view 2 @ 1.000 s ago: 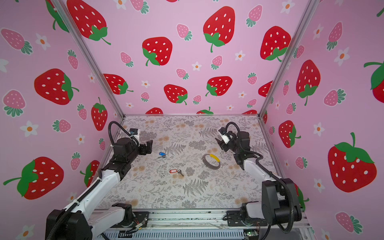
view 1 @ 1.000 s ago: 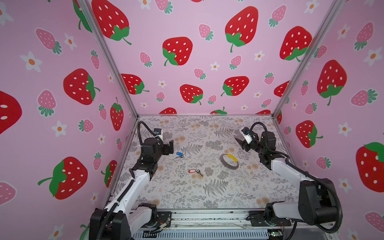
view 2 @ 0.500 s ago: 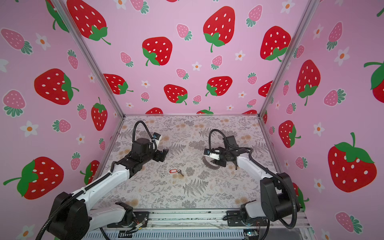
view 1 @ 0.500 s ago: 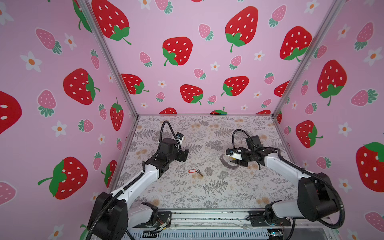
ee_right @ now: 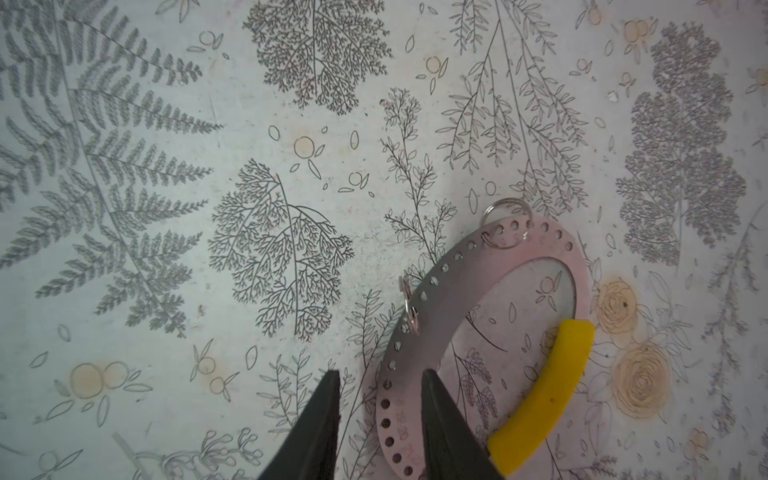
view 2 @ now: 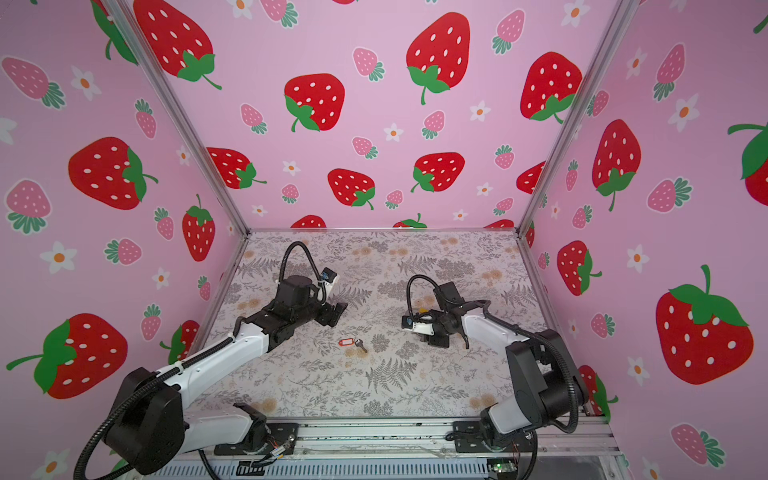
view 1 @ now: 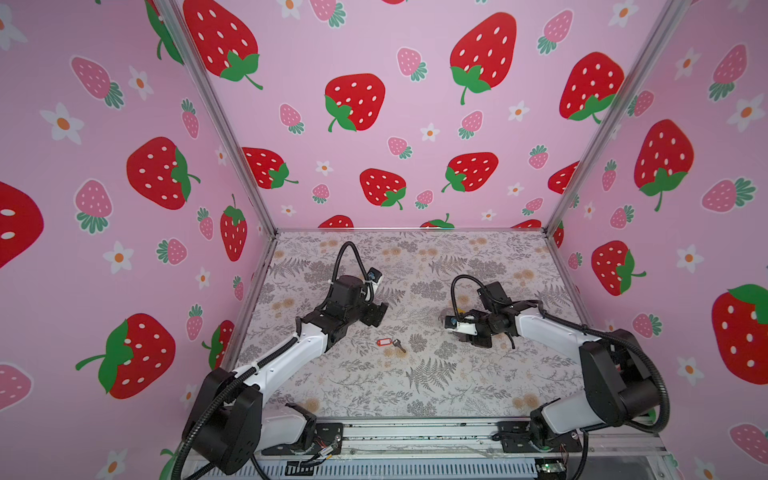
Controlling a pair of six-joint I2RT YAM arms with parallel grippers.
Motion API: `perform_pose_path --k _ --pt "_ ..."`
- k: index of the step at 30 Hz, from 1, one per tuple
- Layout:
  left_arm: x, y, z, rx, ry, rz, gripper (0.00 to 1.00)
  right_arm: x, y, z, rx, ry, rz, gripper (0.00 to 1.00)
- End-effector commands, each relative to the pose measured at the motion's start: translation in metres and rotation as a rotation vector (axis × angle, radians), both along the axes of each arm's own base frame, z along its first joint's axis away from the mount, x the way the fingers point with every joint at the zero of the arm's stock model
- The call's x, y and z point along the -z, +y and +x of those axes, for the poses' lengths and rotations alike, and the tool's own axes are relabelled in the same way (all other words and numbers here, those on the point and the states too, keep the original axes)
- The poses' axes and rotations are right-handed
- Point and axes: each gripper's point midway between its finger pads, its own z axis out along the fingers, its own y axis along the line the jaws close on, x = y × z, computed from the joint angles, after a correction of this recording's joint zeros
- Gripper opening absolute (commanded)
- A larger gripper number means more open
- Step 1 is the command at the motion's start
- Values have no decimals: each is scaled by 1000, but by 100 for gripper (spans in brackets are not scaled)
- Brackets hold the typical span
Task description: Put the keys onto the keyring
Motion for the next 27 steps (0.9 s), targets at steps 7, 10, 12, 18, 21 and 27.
perform_pose_path --k 7,10,12,18,21,27 --pt "-20 -6 8 23 -57 9 86 5 14 11 -21 -22 27 29" --pt "-20 -6 10 19 -59 12 86 7 15 14 -13 -31 27 27" --pt "-20 -6 11 17 -59 12 86 8 15 15 -12 -36 23 27" --pt "-17 -11 11 28 -52 16 86 10 11 17 1 -58 9 27" --pt "-17 -15 11 36 -50 16 86 9 13 19 0 -62 19 27" --pt "-17 -19 11 42 -52 23 86 9 18 18 -11 -58 38 27"
